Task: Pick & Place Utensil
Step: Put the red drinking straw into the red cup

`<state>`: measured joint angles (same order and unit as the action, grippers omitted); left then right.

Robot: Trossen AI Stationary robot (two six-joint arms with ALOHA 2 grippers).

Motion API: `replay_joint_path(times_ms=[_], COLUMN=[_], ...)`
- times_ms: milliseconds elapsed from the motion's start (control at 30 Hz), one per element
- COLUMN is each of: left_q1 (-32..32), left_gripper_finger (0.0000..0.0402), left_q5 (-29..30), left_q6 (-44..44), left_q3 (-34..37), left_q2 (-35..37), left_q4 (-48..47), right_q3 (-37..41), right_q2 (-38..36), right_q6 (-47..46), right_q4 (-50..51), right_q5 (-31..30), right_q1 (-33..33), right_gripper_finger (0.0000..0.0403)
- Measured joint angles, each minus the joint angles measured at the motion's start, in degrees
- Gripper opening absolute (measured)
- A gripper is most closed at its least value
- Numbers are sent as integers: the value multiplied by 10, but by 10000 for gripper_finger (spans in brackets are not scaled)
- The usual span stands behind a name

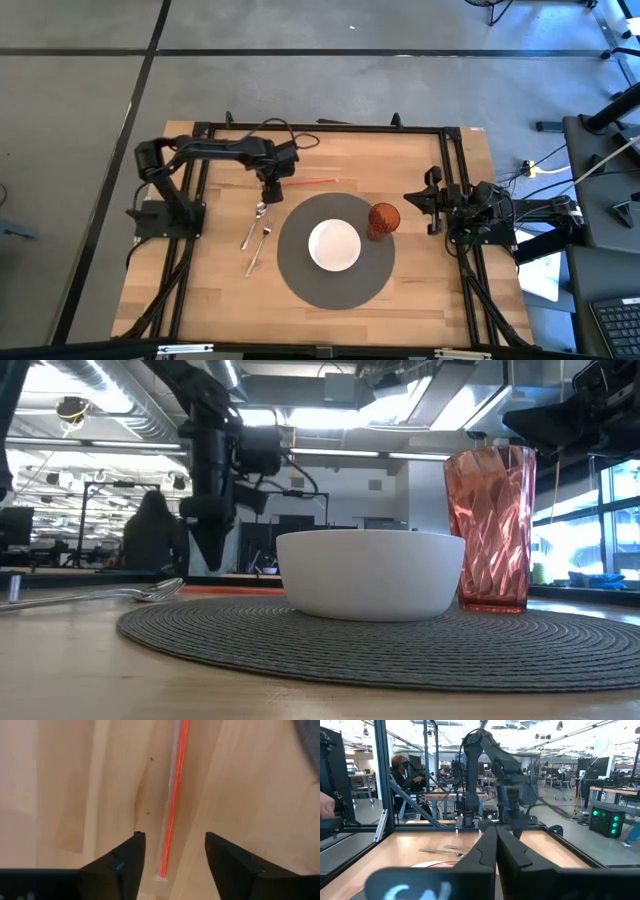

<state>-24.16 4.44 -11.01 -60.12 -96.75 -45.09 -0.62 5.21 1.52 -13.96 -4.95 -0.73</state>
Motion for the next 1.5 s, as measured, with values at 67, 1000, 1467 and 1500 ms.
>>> replay_joint_path(times_ms=[67, 1000, 1467, 1500], left_q1=[0, -58, -20, -15], left_gripper_finger=[204, 6, 1, 1], left_q5=[2, -37, 104, 101], left_q6=[-6, -39, -22, -22], left_q3=[0, -1, -13, -13], left_q2=[-13, -81, 105, 125], left_q4=[1, 22, 57, 64], right_q3=[0, 0, 0, 0], right_q2=[0, 0, 0, 0], right_q6=[0, 5, 17, 17], right_q4=[0, 1, 1, 1], right_q5=[0, 0, 0, 0], right_q1=[0, 0, 0, 0], right_gripper_finger=[4, 4, 10, 11])
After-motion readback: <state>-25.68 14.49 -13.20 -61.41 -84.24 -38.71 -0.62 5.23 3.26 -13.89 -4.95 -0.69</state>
